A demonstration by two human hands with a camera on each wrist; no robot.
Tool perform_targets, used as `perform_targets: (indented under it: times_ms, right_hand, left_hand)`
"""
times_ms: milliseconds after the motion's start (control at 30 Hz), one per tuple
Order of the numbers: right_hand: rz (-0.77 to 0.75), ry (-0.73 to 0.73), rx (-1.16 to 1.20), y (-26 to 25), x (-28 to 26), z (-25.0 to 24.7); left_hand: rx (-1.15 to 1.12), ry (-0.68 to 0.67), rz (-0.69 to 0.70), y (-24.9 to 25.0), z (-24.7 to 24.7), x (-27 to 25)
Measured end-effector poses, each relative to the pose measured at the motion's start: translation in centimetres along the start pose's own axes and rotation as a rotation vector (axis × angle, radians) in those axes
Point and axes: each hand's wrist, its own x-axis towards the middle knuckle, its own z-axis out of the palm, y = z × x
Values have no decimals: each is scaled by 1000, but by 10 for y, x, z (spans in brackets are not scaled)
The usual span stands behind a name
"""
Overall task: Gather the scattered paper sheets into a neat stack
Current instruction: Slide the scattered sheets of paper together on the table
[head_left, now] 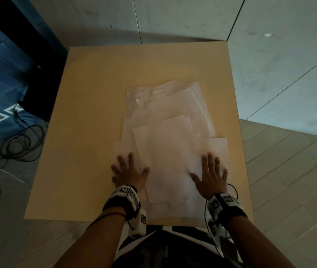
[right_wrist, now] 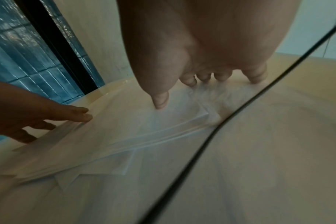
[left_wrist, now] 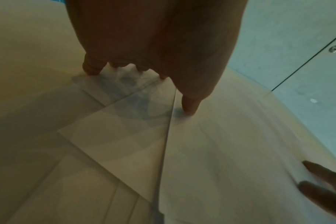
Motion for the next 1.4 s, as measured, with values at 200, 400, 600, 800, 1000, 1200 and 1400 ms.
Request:
perform_targets:
  times_ms: [200, 400, 600, 800, 1000, 1200, 1400]
  right_hand:
    - [19, 30, 88, 1, 0, -7]
    - [47, 26, 54, -1, -8, 6]
    - [48, 11, 201, -19, -8, -2]
    - [65, -6, 143, -16, -11, 1]
    - [-7, -35, 206, -35, -17, 4]
    - [188, 140, 274, -20, -17, -17]
    - [190, 64, 313, -31, -15, -16]
  left_hand:
    - [-32, 41, 27, -5, -6, 1]
    - [40, 17, 73, -3, 3, 1]
    - [5, 18, 105, 5, 4, -4]
    - [-26, 29, 119, 3, 1, 0]
    - [-49, 3, 177, 14, 7, -6]
    - [-136, 185, 94, -7, -13, 6]
    - [-69, 171, 167, 2, -6, -3]
